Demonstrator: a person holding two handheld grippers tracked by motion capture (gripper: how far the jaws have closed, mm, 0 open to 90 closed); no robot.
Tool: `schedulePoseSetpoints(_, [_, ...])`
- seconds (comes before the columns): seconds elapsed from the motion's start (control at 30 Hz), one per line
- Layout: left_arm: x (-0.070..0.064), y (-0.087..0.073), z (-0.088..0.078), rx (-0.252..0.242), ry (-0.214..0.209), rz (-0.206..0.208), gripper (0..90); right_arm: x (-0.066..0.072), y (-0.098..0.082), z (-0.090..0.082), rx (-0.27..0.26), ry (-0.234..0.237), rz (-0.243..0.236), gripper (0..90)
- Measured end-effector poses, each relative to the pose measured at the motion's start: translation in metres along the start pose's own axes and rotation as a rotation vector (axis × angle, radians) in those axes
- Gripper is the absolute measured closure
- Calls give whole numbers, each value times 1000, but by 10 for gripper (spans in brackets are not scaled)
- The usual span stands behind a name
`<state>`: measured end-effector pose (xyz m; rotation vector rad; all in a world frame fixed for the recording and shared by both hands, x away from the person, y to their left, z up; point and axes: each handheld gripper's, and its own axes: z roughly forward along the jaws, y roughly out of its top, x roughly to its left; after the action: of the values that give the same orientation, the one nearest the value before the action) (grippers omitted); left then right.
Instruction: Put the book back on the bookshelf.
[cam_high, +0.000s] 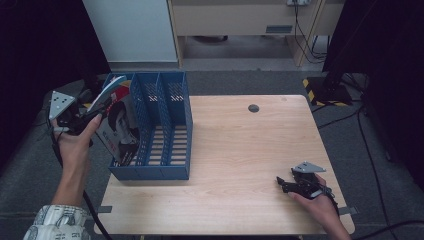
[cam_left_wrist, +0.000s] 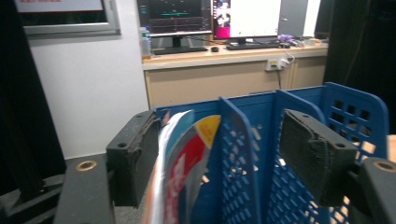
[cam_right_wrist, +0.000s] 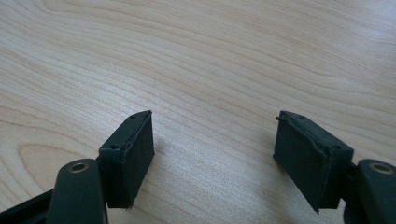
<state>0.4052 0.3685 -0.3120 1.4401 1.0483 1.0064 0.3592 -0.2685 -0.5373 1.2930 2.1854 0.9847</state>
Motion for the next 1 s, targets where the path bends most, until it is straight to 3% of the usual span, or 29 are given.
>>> schedulePoseSetpoints(0.3, [-29, 2, 14, 60, -115, 35, 200, 0, 0, 0, 0, 1, 0, 284])
schedulePoseSetpoints(0.77, [-68, -13, 39, 161, -218, 57, 54, 0, 0, 0, 2, 5, 1, 278])
schedulePoseSetpoints(1.0, [-86, -24, 48, 197, -265, 71, 38, 0, 0, 0, 4, 4, 1, 265])
